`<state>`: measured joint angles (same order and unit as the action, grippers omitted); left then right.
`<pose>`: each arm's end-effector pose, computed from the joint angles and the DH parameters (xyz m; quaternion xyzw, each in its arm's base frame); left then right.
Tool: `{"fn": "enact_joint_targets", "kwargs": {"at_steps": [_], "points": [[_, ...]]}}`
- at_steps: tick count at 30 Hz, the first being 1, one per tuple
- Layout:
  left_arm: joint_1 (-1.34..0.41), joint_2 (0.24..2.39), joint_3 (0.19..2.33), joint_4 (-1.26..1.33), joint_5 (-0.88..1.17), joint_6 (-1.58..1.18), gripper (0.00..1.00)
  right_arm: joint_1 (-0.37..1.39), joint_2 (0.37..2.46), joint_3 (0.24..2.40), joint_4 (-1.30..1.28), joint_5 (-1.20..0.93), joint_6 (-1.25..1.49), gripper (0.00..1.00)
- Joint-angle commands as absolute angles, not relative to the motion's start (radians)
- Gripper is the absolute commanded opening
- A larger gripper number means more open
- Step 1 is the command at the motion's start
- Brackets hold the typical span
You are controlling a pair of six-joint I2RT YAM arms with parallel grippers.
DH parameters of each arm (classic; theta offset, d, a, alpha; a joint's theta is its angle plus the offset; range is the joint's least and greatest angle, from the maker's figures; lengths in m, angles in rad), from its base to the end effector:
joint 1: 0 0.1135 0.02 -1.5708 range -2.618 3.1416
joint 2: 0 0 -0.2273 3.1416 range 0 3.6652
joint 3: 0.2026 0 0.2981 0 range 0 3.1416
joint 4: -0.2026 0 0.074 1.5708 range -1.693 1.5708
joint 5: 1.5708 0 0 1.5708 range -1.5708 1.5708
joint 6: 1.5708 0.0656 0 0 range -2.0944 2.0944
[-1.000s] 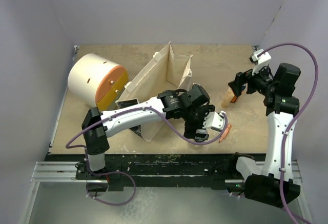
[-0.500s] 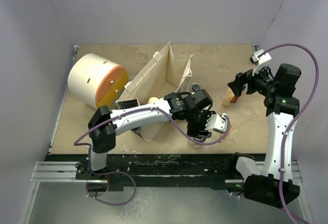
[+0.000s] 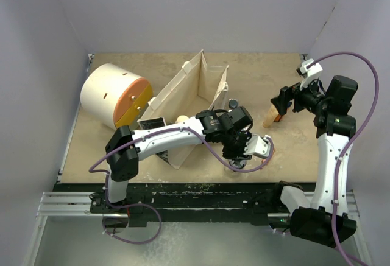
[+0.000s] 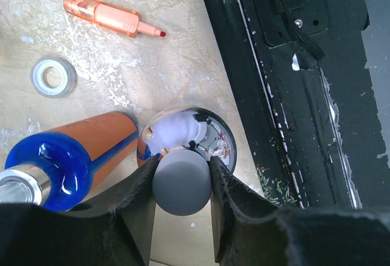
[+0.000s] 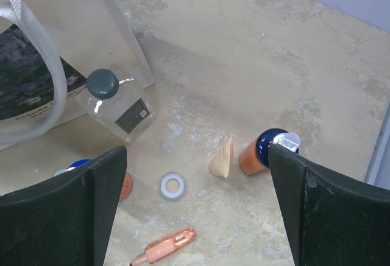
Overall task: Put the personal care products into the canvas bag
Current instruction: Pick up the care product from the center of the board.
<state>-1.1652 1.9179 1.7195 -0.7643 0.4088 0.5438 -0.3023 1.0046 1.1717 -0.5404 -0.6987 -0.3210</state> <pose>0.1623 -0.4441 0.2184 0.7446 0.5676 -0.2740 0.2199 0.2910 -0.0466 0.3677 -0.2002 0.7743 0.1067 0.5908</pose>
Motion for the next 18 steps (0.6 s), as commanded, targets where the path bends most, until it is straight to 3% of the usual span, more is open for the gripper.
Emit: {"fn": "enact_joint_targets", "kwargs": {"at_steps": [1, 5, 6, 18], "points": [[-1.167, 1.916, 1.761, -0.781, 0.472, 0.568, 0.28, -0.309, 0.983, 1.174, -0.523, -0.727, -0.311, 1.00], [-1.166, 1.890, 1.795, -0.816, 0.470, 0.580, 0.02, -0.310, 0.989, 1.178, -0.529, -0.726, -0.311, 1.00], [-1.166, 1.878, 1.805, -0.826, 0.466, 0.585, 0.00, -0.311, 0.989, 1.178, -0.529, -0.725, -0.311, 1.00], [-1.160, 1.707, 1.879, -0.957, 0.463, 0.658, 0.00, -0.311, 1.013, 1.184, -0.535, -0.716, -0.311, 1.00]]}}
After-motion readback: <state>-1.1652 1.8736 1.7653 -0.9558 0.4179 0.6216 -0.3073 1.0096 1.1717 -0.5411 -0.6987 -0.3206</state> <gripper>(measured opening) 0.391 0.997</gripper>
